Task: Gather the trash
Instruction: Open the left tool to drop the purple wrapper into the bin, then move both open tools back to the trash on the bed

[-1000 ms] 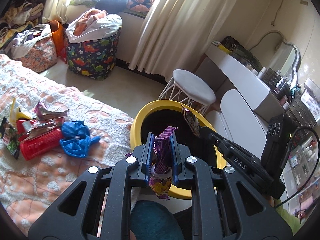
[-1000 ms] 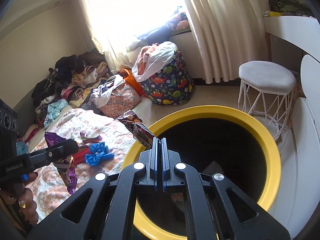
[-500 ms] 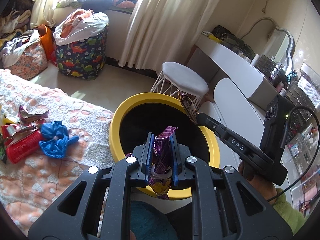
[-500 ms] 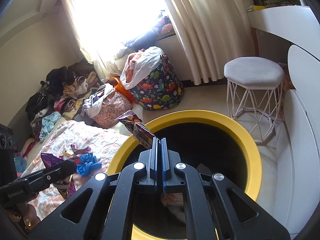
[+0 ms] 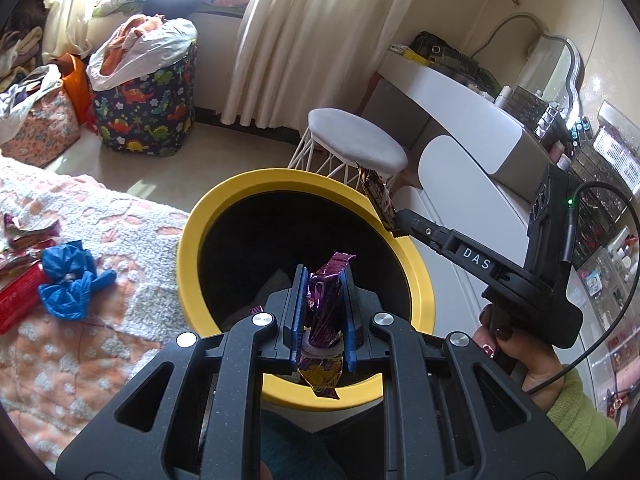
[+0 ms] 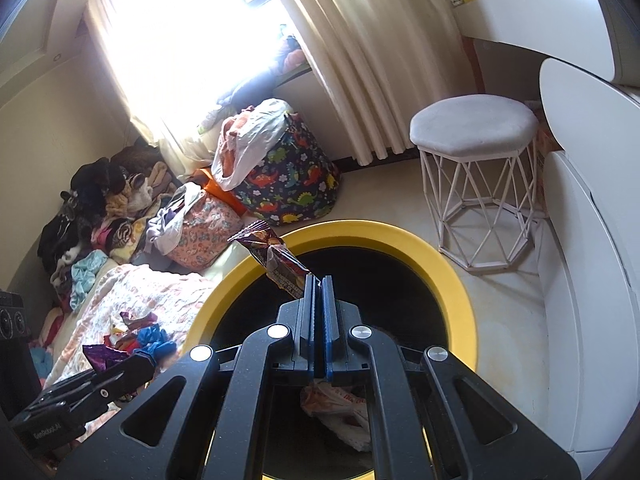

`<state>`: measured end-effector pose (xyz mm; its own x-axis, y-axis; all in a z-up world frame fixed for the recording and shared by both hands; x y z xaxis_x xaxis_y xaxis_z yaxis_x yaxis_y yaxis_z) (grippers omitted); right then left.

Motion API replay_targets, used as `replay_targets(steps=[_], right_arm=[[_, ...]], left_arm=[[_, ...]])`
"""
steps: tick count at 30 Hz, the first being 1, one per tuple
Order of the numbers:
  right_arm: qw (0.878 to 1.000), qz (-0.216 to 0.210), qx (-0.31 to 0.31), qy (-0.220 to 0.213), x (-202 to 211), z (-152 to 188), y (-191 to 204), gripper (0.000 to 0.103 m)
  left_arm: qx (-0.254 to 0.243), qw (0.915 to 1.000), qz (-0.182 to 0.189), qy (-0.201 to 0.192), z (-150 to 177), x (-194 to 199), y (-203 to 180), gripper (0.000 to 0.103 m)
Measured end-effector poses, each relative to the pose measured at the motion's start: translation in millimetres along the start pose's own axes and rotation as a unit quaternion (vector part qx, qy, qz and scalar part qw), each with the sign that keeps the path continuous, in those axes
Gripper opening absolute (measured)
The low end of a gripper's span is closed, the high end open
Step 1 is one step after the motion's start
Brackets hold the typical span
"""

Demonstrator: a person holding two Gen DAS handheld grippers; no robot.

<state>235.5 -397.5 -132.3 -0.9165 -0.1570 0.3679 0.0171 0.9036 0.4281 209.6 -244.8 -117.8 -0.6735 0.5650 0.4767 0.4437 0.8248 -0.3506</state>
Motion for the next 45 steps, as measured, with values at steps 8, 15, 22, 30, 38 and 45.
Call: replay_targets(steps=[8, 15, 22, 30, 38, 45], right_arm=[[0.999, 0.017, -0.025, 0.013, -7.0, 6.7, -16.8, 0.003], [0.999, 0.022, -0.037, 0.024, -12.7, 13.4, -26.0, 0.003], [0.998, 0.018, -0.045, 0.035, -17.2, 16.3, -25.9, 0.005], [0.999, 0.019, -0.037, 0.022, -15.0, 12.5, -20.2, 0.048], [1.0, 0.006, 0.003, -0.007, -8.5, 4.9, 2.7, 0.065], [0.999, -0.017, 0.024, -0.026, -2.4, 0.5, 27.9, 0.072]], left_arm=[[-0.002, 0.9999, -0.005, 0.013, 5.9, -24.3, 1.1, 0.011], [-0.003, 0.9996, -0.021, 0.018, 4.5, -44.7, 5.8, 0.011], [0.006, 0.9992, -0.038, 0.015, -2.5, -55.3, 16.9, 0.028], [0.009, 0.9982, -0.054, -0.023, -13.0, -33.8, 25.9, 0.089], [0.011, 0.9956, -0.079, -0.049, -18.5, -7.6, 41.1, 0.092], [0.006, 0.9919, -0.101, -0.076, -27.3, 16.1, 53.2, 0.092]])
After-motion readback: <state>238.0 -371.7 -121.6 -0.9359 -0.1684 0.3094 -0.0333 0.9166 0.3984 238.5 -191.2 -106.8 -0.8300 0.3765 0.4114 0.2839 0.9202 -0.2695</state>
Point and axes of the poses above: each gripper's, at about its wrist camera, not at the fingertips, and x roughly against the way its jaws point, y to its left, z to its underside, the point moved 9 cm from there along -x, roughly the way its jaws point, and after that the axes turned 12 degrees about -y, right-handed, at the moved point
